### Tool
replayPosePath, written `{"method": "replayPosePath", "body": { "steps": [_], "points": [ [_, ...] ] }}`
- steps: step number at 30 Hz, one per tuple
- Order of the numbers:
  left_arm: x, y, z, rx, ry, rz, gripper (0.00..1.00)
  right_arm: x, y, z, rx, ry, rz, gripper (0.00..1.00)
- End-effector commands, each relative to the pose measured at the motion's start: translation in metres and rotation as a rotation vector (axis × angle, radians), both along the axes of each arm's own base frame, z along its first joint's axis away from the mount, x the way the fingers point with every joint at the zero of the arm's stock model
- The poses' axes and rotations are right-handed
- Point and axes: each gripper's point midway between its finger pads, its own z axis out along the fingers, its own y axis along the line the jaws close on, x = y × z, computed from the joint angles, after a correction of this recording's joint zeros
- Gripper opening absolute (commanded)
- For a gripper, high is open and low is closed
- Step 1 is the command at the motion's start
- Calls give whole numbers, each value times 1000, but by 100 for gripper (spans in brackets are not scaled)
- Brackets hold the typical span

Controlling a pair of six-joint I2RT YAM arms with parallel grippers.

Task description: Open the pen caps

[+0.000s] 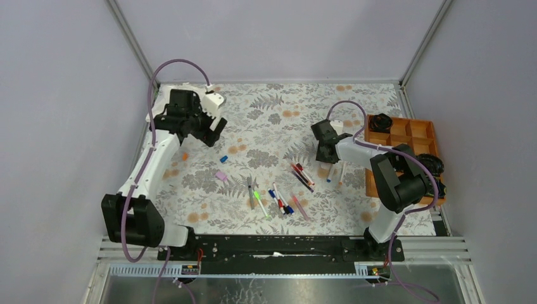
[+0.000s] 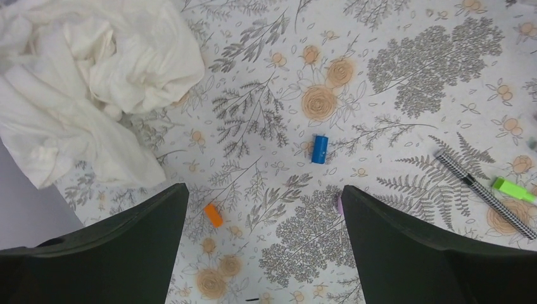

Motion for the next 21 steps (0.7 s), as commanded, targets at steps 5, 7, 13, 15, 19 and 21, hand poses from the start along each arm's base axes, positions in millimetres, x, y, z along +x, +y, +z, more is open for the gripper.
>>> {"method": "replayPosePath", "body": {
  "steps": [5, 7, 13, 15, 19, 21],
  "points": [
    [9, 73, -28, -3, 73, 205, 97, -1, -10, -3, -52, 13, -12, 42],
    [14, 99, -46, 13, 115, 271, 91, -2, -10, -2, -44, 8, -14, 44],
    [16, 161, -96, -11, 256, 431, 70, -2, -7, 12, -12, -23, -12, 51],
    [15, 178, -112, -15, 291, 482, 67, -2, -4, 18, 12, -36, -4, 51],
    [15, 203, -136, -10, 321, 578, 66, -4, 6, 30, 75, -54, 22, 51],
    [13, 202, -147, -21, 343, 579, 67, -6, 9, 36, 99, -63, 36, 52]
  ]
}}
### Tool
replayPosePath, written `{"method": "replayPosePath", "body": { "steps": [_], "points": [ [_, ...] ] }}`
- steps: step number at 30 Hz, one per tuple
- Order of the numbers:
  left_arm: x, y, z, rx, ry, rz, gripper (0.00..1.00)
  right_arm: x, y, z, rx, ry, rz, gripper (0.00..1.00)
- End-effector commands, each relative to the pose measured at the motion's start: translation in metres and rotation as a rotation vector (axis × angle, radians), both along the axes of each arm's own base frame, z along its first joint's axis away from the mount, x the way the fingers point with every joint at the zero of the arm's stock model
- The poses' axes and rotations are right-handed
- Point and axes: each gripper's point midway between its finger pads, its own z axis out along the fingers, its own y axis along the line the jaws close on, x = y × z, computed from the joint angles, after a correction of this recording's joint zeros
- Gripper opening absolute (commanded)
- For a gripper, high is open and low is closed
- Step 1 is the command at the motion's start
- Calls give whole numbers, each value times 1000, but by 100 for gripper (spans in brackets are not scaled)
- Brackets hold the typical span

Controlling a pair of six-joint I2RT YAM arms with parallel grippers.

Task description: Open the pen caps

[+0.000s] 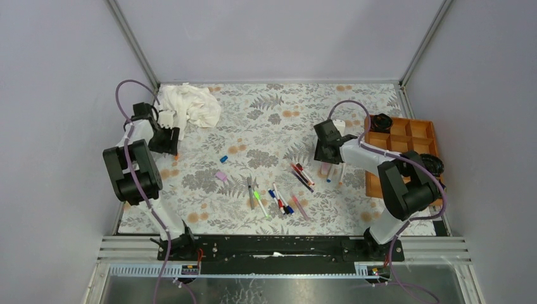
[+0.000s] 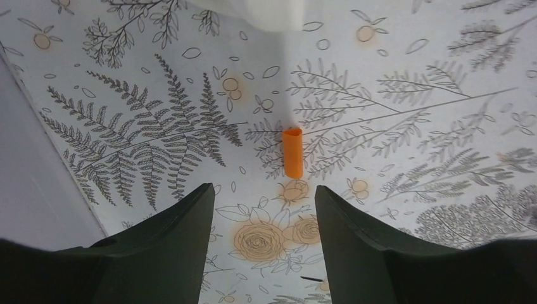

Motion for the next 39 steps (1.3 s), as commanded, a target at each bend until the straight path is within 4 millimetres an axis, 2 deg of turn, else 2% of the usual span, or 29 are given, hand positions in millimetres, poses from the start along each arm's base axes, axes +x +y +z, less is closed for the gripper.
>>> {"method": "replayPosePath", "body": {
  "steps": [1, 9, 14, 22, 27, 32, 35, 39],
  "points": [
    [13, 14, -8, 20, -30, 51, 67, 0, 9, 27, 75, -54, 25, 52],
    [14, 11, -47, -80, 24, 75, 62, -9, 12, 42, 117, -63, 47, 50],
    [6, -12, -61, -192, 49, 33, 54, -11, 12, 50, 122, -64, 45, 46],
    [-13, -65, -59, -406, 88, -65, 37, -14, 14, 63, 151, -74, 40, 35],
    [-23, -81, -55, -408, 94, -93, 32, -15, 15, 64, 159, -73, 39, 28],
    [-37, -91, -62, -393, 123, -92, 27, -15, 17, 68, 173, -82, 44, 26],
    [-41, -106, -51, -430, 122, -125, 29, -15, 19, 72, 188, -88, 56, 30],
    [-30, -133, 0, -472, 50, -209, 40, -15, 21, 79, 196, -105, 66, 43]
  ]
}}
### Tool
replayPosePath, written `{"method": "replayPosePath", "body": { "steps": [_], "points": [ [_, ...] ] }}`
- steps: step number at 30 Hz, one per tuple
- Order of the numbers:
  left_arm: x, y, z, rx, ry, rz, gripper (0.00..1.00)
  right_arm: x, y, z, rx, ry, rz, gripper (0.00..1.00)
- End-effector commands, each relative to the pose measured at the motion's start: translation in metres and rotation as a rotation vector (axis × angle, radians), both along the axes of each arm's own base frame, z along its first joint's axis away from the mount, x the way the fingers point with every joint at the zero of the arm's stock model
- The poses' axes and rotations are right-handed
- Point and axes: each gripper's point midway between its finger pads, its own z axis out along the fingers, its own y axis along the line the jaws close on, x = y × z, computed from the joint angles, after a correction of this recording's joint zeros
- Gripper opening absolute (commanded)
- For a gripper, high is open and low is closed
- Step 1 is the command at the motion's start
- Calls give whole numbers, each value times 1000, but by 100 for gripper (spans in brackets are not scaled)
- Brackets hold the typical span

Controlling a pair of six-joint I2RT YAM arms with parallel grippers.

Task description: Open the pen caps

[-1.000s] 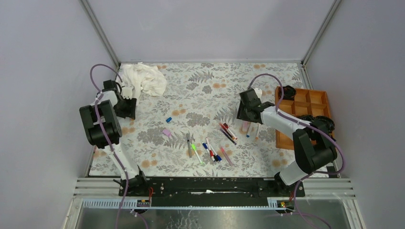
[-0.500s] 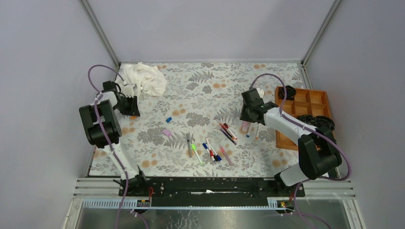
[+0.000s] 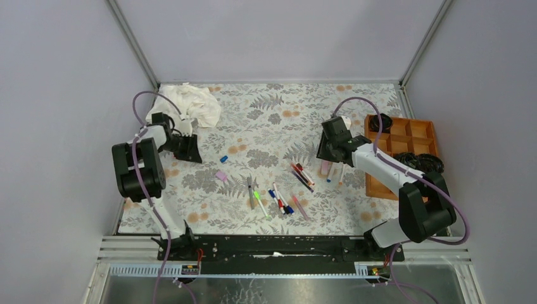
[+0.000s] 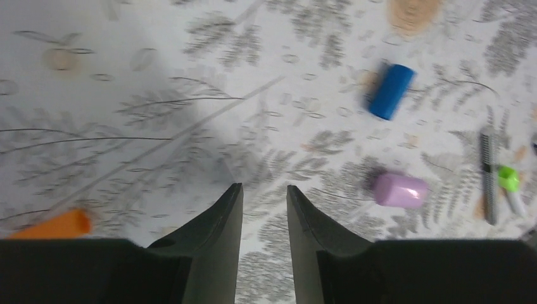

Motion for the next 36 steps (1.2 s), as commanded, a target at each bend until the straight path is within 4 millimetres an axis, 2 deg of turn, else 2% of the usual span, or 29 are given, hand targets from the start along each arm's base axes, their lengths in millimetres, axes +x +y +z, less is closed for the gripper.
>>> {"method": "replayPosePath", "body": {
  "steps": [1, 2, 4, 5, 6, 9, 12, 13, 16, 19, 22, 26, 34, 36],
  "points": [
    [-10, -38, 44, -64, -9, -80, 43, 2, 3, 25, 32, -47, 11, 46],
    [-8, -43, 58, -59, -38, -94, 49, 2, 4, 29, 35, -59, 16, 48],
    [-2, -52, 83, -53, -88, -111, 67, 2, 7, 38, 30, -84, 31, 51],
    [0, -55, 94, -55, -110, -118, 90, 1, 12, 43, 23, -100, 49, 52],
    [2, -56, 104, -61, -125, -119, 98, -1, 18, 47, 13, -111, 68, 52],
    [3, -55, 124, -57, -133, -119, 99, -13, 49, 53, -1, -123, 162, 52],
    [3, -49, 138, -16, -163, -103, 99, -38, 96, 48, 15, -93, 316, 43],
    [3, -47, 141, 0, -176, -97, 99, -51, 115, 44, 23, -80, 383, 40],
    [0, -42, 153, 42, -213, -79, 98, -82, 155, 30, 41, -31, 528, 33],
    [0, -37, 164, 74, -247, -59, 99, -104, 181, 11, 43, 26, 619, 27],
    [0, -38, 173, 77, -274, -61, 98, -116, 192, -7, 34, 74, 663, 25],
    [-3, -42, 179, 57, -288, -70, 99, -117, 189, -26, -12, 108, 662, 24],
    [-11, -51, 181, 14, -278, -107, 99, -108, 184, -32, -74, 102, 643, 24],
    [-13, -53, 181, 2, -276, -116, 99, -104, 184, -32, -91, 97, 640, 27]
  ]
}}
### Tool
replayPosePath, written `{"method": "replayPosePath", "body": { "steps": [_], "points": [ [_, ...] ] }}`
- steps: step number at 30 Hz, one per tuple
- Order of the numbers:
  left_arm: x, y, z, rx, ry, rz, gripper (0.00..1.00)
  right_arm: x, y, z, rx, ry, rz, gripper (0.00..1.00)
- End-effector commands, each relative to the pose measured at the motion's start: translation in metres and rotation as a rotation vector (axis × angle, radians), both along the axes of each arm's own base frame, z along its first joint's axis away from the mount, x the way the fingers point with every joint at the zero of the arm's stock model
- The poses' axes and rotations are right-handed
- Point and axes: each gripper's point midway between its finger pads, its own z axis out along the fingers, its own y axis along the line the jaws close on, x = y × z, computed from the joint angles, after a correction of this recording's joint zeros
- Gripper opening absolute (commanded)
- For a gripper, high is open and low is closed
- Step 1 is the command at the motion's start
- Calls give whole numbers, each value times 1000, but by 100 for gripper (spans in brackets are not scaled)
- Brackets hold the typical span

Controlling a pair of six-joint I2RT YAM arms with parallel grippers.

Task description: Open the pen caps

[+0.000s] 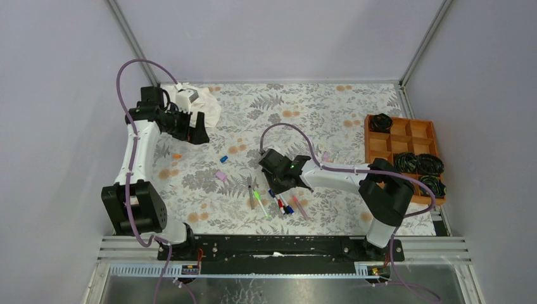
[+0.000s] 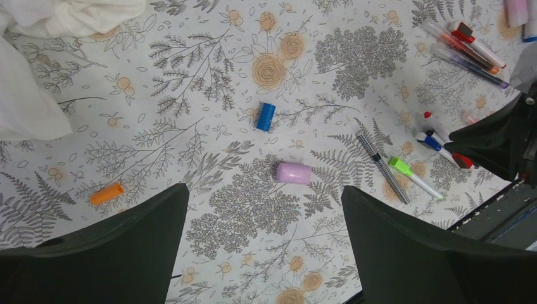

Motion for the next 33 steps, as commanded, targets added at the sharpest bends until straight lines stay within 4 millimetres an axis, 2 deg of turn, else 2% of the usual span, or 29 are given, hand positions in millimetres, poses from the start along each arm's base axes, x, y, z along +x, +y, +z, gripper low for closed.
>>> {"method": "replayPosePath", "body": {
  "steps": [1, 6, 14, 20, 25, 33],
  "points": [
    [-8, -8, 11, -36, -4, -30, 99, 17, 6, 11, -21, -60, -1, 29],
    [-12, -14, 8, -41, 6, -50, 99, 28, 1, 6, -49, -62, -19, 38],
    [-18, -19, 2, -42, 19, -69, 99, 37, -9, -9, -81, -42, -35, 38],
    [-23, -24, -1, -37, 23, -85, 99, 41, -8, -20, -78, -22, -43, 29],
    [-27, -29, -4, -37, 34, -99, 99, 45, -11, -23, -66, -5, -61, 16],
    [-30, -50, -5, -78, 61, -143, 99, 55, -7, 10, -21, -52, -63, 5]
  ]
}}
